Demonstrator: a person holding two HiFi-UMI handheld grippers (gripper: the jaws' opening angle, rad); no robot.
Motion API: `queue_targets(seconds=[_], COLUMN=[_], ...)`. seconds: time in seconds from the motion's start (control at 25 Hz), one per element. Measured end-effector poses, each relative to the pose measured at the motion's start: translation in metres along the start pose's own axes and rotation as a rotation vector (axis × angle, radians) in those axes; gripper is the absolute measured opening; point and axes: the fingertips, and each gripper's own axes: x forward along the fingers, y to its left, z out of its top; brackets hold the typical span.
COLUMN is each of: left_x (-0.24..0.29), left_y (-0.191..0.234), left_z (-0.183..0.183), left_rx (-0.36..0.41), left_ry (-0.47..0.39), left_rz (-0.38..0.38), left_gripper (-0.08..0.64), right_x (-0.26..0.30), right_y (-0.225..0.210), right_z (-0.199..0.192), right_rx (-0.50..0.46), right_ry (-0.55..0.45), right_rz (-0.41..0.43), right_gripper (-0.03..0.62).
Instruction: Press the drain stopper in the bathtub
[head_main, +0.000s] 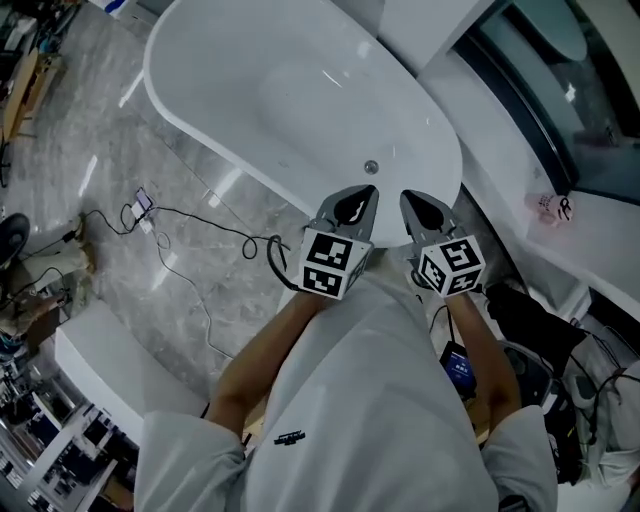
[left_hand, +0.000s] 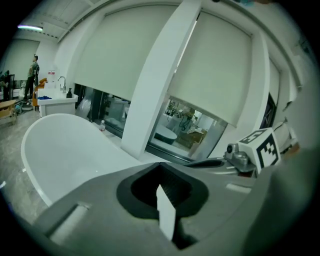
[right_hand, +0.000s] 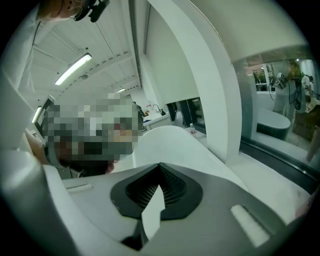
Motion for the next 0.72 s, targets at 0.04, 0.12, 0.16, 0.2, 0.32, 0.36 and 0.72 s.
queue_targets(seconds=[0.04, 0.12, 0.16, 0.2, 0.32, 0.36, 0.72], left_x=[-0.009, -0.024, -0.032, -0.040, -0.058, -0.065, -0.092], left_y=[-0.003, -0.008, -0.011, -0.016, -0.033, -0.037, -0.069], left_z=[0.008, 0.023, 0.029, 0.035, 0.055, 0.060, 0.065], left_rx=[0.006, 0.023, 0.030, 0.036, 0.067, 0.081, 0.116], left_ry=[-0.011, -0.034, -0.040, -0.046, -0.092, -0.106, -0.177], left_rz=[-0.003, 0.002, 0.003, 0.002, -0.015, -0.017, -0.015], left_gripper=[0.005, 0.003, 0.004, 0.003, 0.003, 0.003, 0.005], right_x=[-0.005, -0.013, -0.019, -0.026, -0.053, -0.062, -0.111], right_y=[0.005, 0.015, 0.021, 0.027, 0.045, 0.053, 0.089], right_z=[0.009, 0.026, 0.033, 0.040, 0.069, 0.077, 0.102], right_rx=[-0.014, -0.037, -0.044, -0.052, -0.087, -0.090, -0.037], right_ry=[-0.012, -0.043, -0.059, -0.075, -0.140, -0.166, -0.284], right_rz=[0.009, 0.026, 0.034, 0.042, 0.056, 0.058, 0.020], right_gripper=[-0.004, -0.003, -0.005, -0.005, -0.005, -0.005, -0.005])
